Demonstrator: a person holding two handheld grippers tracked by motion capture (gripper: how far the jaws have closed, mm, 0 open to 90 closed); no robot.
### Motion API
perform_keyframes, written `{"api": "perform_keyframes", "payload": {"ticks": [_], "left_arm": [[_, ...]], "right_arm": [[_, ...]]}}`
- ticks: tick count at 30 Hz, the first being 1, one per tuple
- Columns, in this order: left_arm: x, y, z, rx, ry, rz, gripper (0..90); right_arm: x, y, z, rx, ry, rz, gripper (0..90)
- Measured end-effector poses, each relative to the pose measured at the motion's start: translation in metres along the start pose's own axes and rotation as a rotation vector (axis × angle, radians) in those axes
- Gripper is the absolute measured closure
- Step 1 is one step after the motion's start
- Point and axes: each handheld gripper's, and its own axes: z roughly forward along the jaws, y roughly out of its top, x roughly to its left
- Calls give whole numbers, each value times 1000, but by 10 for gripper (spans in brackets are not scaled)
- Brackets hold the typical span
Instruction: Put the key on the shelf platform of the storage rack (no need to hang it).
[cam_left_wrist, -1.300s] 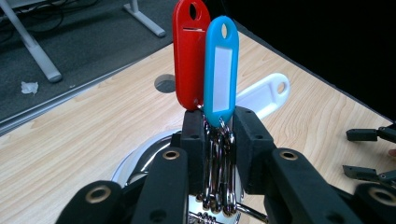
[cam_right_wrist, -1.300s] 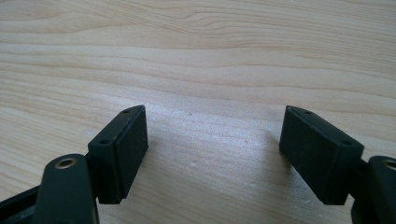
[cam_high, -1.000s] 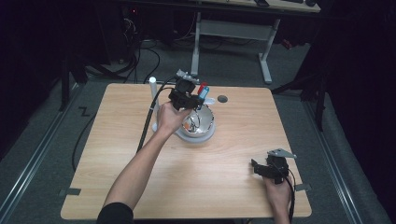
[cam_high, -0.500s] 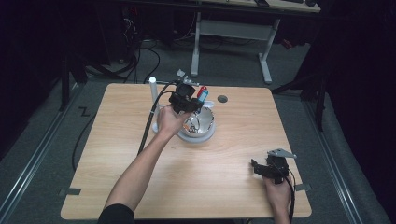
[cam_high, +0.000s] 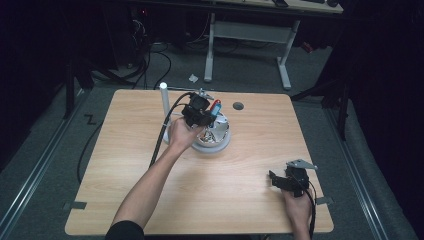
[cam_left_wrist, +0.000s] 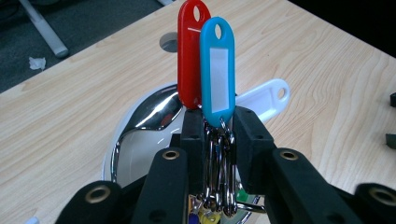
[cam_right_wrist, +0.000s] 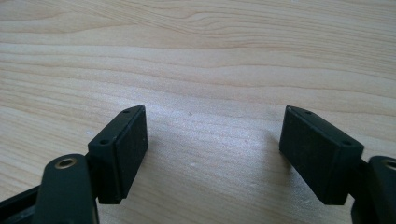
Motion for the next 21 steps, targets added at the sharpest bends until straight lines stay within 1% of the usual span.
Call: {"api": "perform_keyframes", "payload": {"ticks": [4, 6, 7, 8, 9, 12, 14, 15, 18, 21], "left_arm": [[0, -4, 4, 22, 15, 9, 752], [0, -6, 6, 36, 28, 23, 752], [-2, -7, 9, 45, 37, 37, 752], [-2, -7, 9, 45, 37, 37, 751], [-4, -8, 11, 58, 48, 55, 752], [-6, -10, 14, 65, 55, 66, 752], [-8, -13, 18, 81, 66, 84, 752], [-7, -17, 21, 93, 66, 85, 752], [-6, -21, 25, 108, 74, 87, 752], [-3, -27, 30, 126, 75, 75, 752]], "right_arm": [[0, 0, 0, 0, 0, 0, 239], [0, 0, 0, 0, -1, 0, 239], [0, 0, 0, 1, 1, 0, 239], [0, 0, 0, 1, 1, 0, 239], [0, 0, 0, 0, 0, 0, 239], [0, 0, 0, 0, -1, 0, 239], [0, 0, 0, 0, 0, 0, 239], [0, 0, 0, 0, 0, 0, 239], [0, 0, 0, 1, 1, 0, 239], [0, 0, 0, 1, 1, -1, 239]]}}
